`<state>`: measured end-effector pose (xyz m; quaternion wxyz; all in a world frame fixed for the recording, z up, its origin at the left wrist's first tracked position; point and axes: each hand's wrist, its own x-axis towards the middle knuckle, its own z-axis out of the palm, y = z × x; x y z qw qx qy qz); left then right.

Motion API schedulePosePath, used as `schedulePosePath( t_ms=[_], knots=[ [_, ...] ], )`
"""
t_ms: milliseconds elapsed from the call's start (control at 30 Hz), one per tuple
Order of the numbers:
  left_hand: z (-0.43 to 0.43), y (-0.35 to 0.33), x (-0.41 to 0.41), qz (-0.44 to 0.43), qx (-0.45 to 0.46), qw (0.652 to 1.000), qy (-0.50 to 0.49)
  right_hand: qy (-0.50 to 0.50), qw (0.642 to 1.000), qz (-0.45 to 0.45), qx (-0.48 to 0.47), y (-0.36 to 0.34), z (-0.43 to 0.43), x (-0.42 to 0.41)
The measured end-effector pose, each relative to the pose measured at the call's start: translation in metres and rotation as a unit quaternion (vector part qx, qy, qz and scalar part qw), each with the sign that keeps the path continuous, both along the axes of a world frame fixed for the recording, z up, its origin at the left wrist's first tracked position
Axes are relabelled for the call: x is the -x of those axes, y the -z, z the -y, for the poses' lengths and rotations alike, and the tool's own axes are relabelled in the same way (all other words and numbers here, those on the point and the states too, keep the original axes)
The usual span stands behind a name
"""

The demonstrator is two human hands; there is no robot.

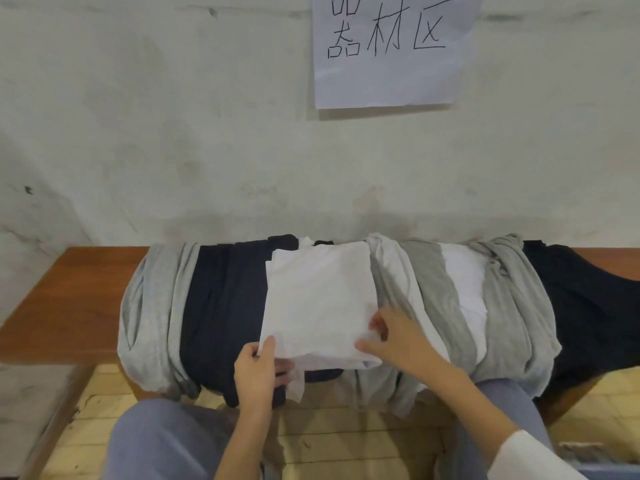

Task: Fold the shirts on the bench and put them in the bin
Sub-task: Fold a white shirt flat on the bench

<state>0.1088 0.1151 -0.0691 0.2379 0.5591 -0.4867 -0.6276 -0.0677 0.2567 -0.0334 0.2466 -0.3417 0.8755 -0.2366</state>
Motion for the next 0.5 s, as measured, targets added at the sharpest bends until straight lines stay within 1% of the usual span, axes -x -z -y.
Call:
schedulePosePath(
  t_ms=[67,133,200,233,300,400,433,500],
  knots=[
    [0.0,-0.004,0.0,-0.002,0.009,1.0,-0.001,-0.08,0.994,-0.07,-0.009,0.008,-0.012,-0.011],
    [-0.001,-0.008,0.0,0.008,0.021,1.0,0.005,-0.099,0.984,-0.146,0.01,0.015,-0.016,-0.016],
    [0.002,-0.01,0.0,0.016,0.032,0.999,0.012,-0.104,0.975,-0.192,0.047,0.021,-0.017,-0.019],
    [0.003,-0.012,0.0,0.016,0.037,0.999,0.012,-0.101,0.972,-0.2,0.071,0.024,-0.018,-0.021],
    [0.007,-0.015,-0.001,0.011,0.048,0.999,0.007,-0.064,0.967,-0.2,0.147,0.026,-0.021,-0.022],
    [0.006,-0.017,-0.006,0.013,0.07,0.997,0.008,-0.001,0.96,-0.175,0.219,0.022,-0.03,-0.022],
    [0.003,-0.017,-0.008,0.023,0.075,0.997,0.01,0.011,0.957,-0.172,0.232,0.023,-0.034,-0.022],
    [-0.004,-0.009,-0.011,0.044,0.072,0.996,0.014,0.011,0.962,-0.151,0.226,0.027,-0.041,-0.02]
  ],
)
